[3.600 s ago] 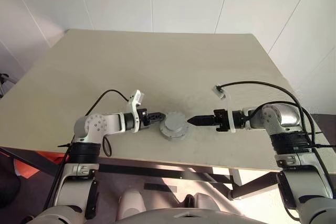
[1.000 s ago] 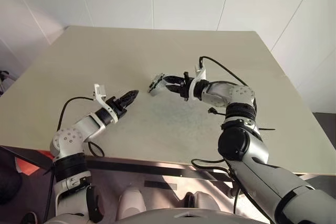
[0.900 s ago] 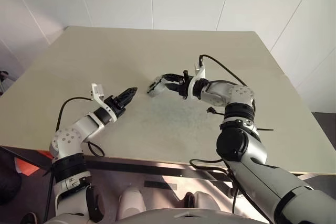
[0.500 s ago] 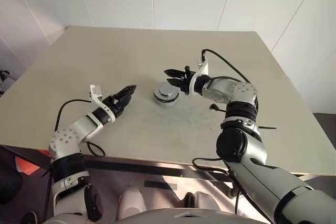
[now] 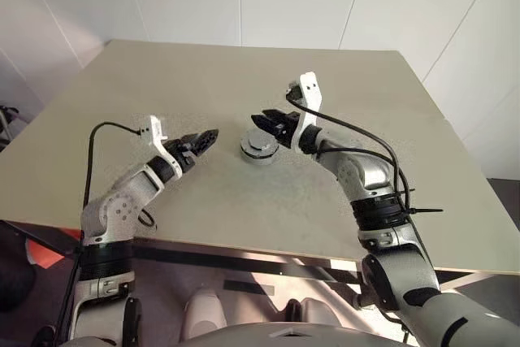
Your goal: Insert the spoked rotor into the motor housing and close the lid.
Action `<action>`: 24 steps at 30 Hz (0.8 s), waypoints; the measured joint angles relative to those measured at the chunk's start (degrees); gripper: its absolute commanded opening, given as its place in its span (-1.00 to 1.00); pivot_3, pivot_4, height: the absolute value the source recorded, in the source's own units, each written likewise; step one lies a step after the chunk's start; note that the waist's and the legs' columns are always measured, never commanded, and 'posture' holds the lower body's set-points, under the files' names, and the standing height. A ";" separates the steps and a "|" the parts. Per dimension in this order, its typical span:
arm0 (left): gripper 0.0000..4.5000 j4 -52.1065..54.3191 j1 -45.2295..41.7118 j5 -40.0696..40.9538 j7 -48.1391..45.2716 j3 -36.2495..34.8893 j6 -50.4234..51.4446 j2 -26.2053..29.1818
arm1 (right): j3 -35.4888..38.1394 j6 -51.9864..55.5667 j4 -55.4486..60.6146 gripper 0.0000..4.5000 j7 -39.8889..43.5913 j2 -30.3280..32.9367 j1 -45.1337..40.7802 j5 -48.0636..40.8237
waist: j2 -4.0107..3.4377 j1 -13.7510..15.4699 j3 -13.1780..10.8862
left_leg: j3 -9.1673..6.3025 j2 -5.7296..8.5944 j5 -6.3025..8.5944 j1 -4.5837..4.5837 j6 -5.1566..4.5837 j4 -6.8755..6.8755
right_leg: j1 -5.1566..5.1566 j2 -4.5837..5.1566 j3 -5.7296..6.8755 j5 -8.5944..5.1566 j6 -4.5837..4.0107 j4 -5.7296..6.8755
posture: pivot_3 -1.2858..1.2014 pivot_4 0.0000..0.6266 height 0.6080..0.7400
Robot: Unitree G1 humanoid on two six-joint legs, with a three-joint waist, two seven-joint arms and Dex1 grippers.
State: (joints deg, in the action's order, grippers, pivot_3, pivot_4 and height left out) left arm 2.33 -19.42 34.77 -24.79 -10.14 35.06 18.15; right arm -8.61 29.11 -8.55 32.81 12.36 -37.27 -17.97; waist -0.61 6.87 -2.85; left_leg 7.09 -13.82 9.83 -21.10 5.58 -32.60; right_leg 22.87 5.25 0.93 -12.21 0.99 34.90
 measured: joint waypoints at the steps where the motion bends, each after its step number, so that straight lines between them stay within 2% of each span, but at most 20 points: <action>1: 0.99 -0.42 -0.47 -2.75 -0.71 1.79 -2.25 1.08 | -1.68 -2.48 -0.53 -0.12 1.59 1.28 0.00 1.84 | 0.00 -0.02 0.00 | 0.00 0.00 0.01 -0.01 -0.02 -0.08 | -0.03 0.01 -0.01 0.01 0.00 0.01 | 0.03 -1.00 1.00; 6: 0.99 -2.83 -2.27 -10.51 -3.61 5.54 -10.33 3.02 | -8.37 -16.02 -6.83 -0.12 6.73 5.51 0.16 11.45 | 0.03 -0.04 0.01 | 0.00 0.00 0.05 -0.04 -0.09 -0.37 | -0.04 0.03 -0.04 0.03 -0.05 0.22 | 0.03 -1.00 1.00; 9: 0.99 -3.98 -2.35 -13.23 -5.91 7.31 -14.05 3.22 | -9.75 -20.35 -10.43 -0.12 8.80 5.73 0.16 13.94 | 0.03 -0.49 0.01 | 0.00 0.00 0.06 -0.01 -0.10 -0.43 | 0.01 0.02 -0.11 0.02 -0.07 0.42 | 0.03 -1.00 1.00; 13: 0.99 -4.78 -1.04 -13.72 -9.22 8.18 -15.14 3.83 | -9.74 -23.42 -17.56 -0.12 7.64 4.87 -1.53 16.64 | 0.03 -1.45 0.00 | 0.01 0.02 0.06 0.01 -0.10 -0.59 | 0.09 0.02 -0.21 0.03 -0.12 0.66 | 0.03 -1.00 1.00; 16: 1.00 -5.20 0.42 -13.70 -10.17 8.18 -15.15 3.83 | -8.49 -24.48 -21.90 0.15 6.72 3.99 -2.71 17.68 | 0.04 -1.72 0.00 | 0.02 0.00 0.04 0.05 -0.08 -0.61 | 0.15 -0.02 -0.26 0.04 -0.17 0.79 | 0.03 -1.00 1.00; 21: 1.00 -5.15 2.04 -13.56 -10.75 8.13 -14.77 3.72 | -6.93 -24.33 -24.92 0.90 6.75 1.41 -4.39 17.63 | 0.04 -1.72 0.00 | 0.02 0.00 0.05 0.03 -0.10 -0.66 | 0.17 -0.02 -0.27 0.04 -0.18 0.80 | 0.03 -1.00 1.00; 22: 1.00 -5.11 2.20 -13.55 -10.89 8.13 -14.62 3.72 | -6.21 -24.33 -25.97 1.00 6.33 0.72 -4.95 17.63 | 0.04 -1.71 0.00 | 0.02 0.00 0.05 0.04 -0.11 -0.66 | 0.17 -0.01 -0.27 0.04 -0.19 0.81 | 0.03 -1.00 1.00; 24: 1.00 -4.89 2.67 -13.54 -11.10 8.09 -14.55 3.71 | -5.45 -24.28 -27.61 1.00 6.04 -0.07 -5.73 17.63 | 0.04 -1.60 0.00 | 0.02 0.00 0.06 0.03 -0.12 -0.66 | 0.17 -0.01 -0.27 0.04 -0.19 0.80 | 0.03 -1.00 1.00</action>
State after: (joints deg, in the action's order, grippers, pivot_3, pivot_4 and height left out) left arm -2.56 -16.75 21.23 -35.89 -2.05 20.51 21.86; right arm -14.06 4.83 -36.16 38.85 12.29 -43.00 -0.34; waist -0.58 5.27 -2.85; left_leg 7.11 -13.83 9.89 -21.07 5.46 -33.26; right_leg 23.04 5.24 0.66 -12.17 0.80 35.70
